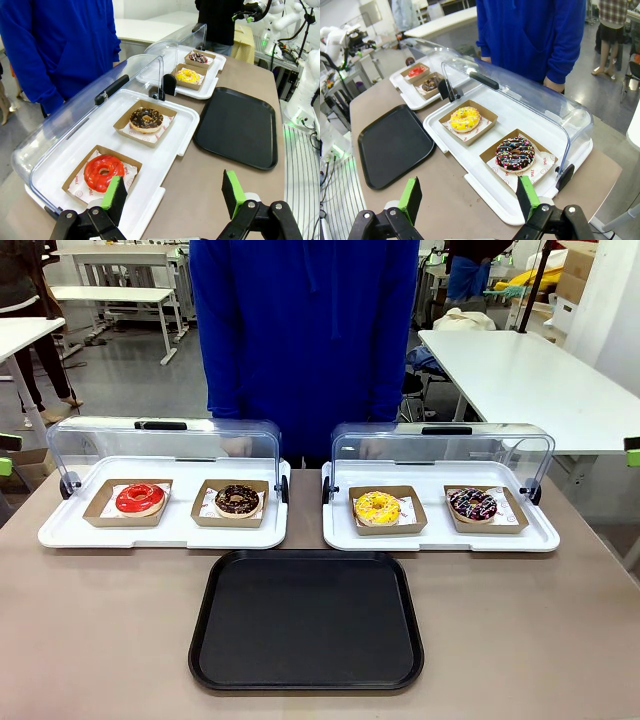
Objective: Move the third donut from the left to the tray.
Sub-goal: Pick up the Paper togo box containing the Donut indicated by the person and place it on the Handle tray.
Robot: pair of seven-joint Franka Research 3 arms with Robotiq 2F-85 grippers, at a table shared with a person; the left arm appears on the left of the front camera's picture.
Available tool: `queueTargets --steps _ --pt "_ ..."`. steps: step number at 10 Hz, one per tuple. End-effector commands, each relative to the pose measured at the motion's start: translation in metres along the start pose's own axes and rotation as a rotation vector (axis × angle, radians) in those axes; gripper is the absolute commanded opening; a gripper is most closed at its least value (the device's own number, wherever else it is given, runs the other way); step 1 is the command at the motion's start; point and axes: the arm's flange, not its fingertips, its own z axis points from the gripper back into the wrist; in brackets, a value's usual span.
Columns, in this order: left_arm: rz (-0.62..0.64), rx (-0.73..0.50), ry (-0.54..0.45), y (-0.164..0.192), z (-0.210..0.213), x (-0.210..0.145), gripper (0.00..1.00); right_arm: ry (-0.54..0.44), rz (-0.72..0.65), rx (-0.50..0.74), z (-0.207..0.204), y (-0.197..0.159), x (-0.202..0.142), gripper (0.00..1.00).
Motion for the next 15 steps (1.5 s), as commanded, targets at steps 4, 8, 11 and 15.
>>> queueTargets --steps 4,8,11,15 --pt "-0.007 -0.008 -0.008 0.0001 0.0013 -0.0004 1.00 -0.031 0.025 0.001 -0.0003 -0.0040 0.0039 1.00" --pt "-0.007 -0.008 -0.008 0.0001 0.0013 -0.0004 1.00 -0.031 0.025 0.001 -0.0003 -0.0040 0.0039 1.00" --pt "-0.007 -0.008 -0.008 0.0001 0.0013 -0.0004 1.00 -0.031 0.025 0.001 -0.0003 -0.0040 0.0039 1.00" --pt "-0.007 -0.008 -0.008 0.0001 0.0013 -0.0004 1.00 -0.031 0.025 0.001 -0.0003 -0.0040 0.0039 1.00"
